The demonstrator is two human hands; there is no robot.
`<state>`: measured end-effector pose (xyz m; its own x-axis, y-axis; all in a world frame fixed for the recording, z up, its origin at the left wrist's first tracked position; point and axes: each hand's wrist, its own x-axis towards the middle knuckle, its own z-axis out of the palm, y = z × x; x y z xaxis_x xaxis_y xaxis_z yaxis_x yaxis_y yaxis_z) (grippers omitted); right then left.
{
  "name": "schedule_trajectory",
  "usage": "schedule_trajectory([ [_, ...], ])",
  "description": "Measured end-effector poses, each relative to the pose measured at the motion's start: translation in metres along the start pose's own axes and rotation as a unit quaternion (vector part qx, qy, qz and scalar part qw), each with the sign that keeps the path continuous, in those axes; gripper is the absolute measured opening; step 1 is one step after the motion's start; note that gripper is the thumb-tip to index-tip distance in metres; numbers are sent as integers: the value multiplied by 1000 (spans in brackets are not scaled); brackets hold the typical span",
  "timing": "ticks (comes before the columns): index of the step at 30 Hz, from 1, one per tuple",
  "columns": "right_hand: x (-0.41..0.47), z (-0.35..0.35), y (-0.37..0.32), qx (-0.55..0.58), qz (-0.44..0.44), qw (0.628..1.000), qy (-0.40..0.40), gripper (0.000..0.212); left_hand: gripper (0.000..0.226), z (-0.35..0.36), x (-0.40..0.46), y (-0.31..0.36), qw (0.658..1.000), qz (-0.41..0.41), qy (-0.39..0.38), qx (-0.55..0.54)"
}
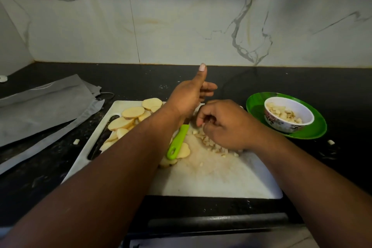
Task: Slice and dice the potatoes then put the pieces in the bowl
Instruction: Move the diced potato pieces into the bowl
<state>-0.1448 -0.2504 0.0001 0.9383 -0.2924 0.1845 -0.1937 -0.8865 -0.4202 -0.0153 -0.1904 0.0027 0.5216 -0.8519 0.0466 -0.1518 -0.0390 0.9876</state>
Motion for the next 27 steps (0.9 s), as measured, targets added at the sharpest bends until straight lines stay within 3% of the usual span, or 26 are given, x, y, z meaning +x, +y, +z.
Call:
schedule_trajectory([
  [7, -10, 1, -5, -31, -75, 994, -79, 10, 74, 2, -1, -2, 999, 12, -15, 31],
  [12, -17, -5, 5, 17, -51, 998, -38, 9, 72, 0, 0, -1, 1000, 18, -10, 21],
  [16, -6, 12, -2, -29, -78, 996, -27, 20, 72, 1, -2, 0, 999, 29, -3, 22],
  [19, -5, 13, -8, -27, -96, 994, -39, 8, 74, 0, -2, -1, 999, 26, -11, 31],
  [23, -17, -4, 1, -24, -64, 996, -61, 4, 75, 1, 2, -3, 999, 27, -16, 34],
  [27, -24, -24, 29, 73, 28, 997, 5, 25, 74, 2, 6, -7, 997, 50, -32, 50],
])
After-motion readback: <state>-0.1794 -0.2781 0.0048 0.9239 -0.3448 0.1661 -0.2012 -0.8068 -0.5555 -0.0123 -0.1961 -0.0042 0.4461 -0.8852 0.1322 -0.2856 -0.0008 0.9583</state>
